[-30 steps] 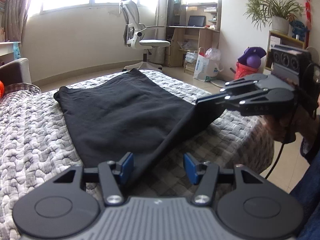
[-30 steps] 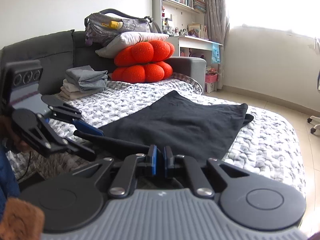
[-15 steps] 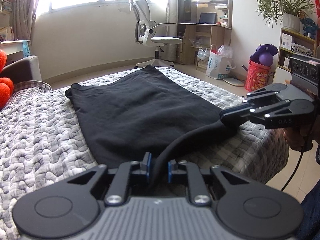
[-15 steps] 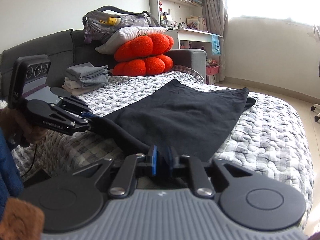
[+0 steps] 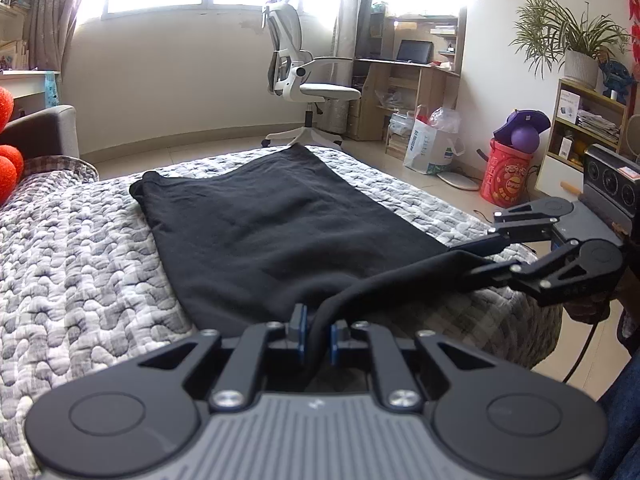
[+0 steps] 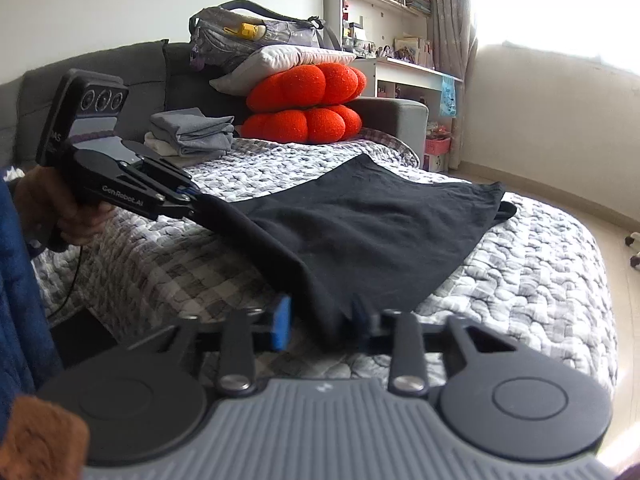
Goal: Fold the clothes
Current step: 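Lift the T-shirt end with both grippers and fold it over the shirt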
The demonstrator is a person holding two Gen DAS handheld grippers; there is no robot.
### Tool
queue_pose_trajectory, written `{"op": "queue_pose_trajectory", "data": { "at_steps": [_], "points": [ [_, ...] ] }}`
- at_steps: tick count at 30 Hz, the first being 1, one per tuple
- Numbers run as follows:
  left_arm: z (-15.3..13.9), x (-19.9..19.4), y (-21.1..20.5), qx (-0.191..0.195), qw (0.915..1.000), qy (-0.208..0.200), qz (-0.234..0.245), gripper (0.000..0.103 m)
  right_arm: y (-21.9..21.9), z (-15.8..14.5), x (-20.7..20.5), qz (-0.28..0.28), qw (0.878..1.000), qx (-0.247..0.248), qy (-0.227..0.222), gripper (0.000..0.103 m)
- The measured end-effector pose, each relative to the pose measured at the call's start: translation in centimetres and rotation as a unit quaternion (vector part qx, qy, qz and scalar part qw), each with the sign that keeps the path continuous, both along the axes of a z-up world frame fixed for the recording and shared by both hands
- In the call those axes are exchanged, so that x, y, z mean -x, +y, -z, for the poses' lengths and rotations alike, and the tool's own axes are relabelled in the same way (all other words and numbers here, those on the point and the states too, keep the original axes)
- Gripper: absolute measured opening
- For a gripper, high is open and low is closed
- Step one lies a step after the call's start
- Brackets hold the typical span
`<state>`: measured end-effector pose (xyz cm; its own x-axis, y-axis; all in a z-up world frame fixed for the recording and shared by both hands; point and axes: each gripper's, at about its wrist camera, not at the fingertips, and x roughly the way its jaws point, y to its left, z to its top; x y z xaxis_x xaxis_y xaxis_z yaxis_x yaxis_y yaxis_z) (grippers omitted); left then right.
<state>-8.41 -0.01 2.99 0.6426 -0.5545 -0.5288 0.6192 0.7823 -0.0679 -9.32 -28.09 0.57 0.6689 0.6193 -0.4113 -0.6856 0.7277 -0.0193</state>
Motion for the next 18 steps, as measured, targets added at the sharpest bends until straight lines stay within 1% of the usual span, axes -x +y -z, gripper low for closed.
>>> {"op": "queue_pose_trajectory", "data": {
  "at_steps": [1,3,8,11,12,13,17,18],
  "points": [
    [-0.1,-0.1,0.1,0.001,1.0000,0.000,0.005,0.012,0.0,0.1,-0.1,0.005,1.000,0.012,-0.009,0.013],
    [-0.2,-0.2,0.3,-0.003,0.9999,0.003,0.017,0.012,-0.1,0.1,-0.2,0.006,1.000,0.019,-0.016,0.010],
    [0.5,-0.1,0.8,-0.023,0.9991,0.008,0.034,0.012,-0.1,0.0,-0.2,-0.001,0.999,0.030,-0.021,0.009],
    [0.9,0.4,1.0,-0.034,0.9986,0.001,0.039,0.012,0.1,0.6,-0.2,-0.008,0.999,0.043,-0.010,0.012],
    [0.9,0.5,1.1,-0.035,0.9986,-0.001,0.040,0.012,0.1,0.7,-0.1,-0.009,0.999,0.045,-0.011,0.020],
    [1.0,0.6,1.2,-0.037,0.9985,-0.003,0.041,0.012,0.2,0.8,0.1,-0.011,0.999,0.047,-0.011,0.023],
    [1.1,0.7,1.4,-0.038,0.9983,-0.004,0.044,0.012,0.2,0.8,0.3,-0.006,0.999,0.050,-0.014,0.023],
    [1.0,0.7,1.3,-0.039,0.9982,-0.006,0.044,0.012,0.3,0.7,0.4,-0.006,0.998,0.054,-0.016,0.018]
  ]
}}
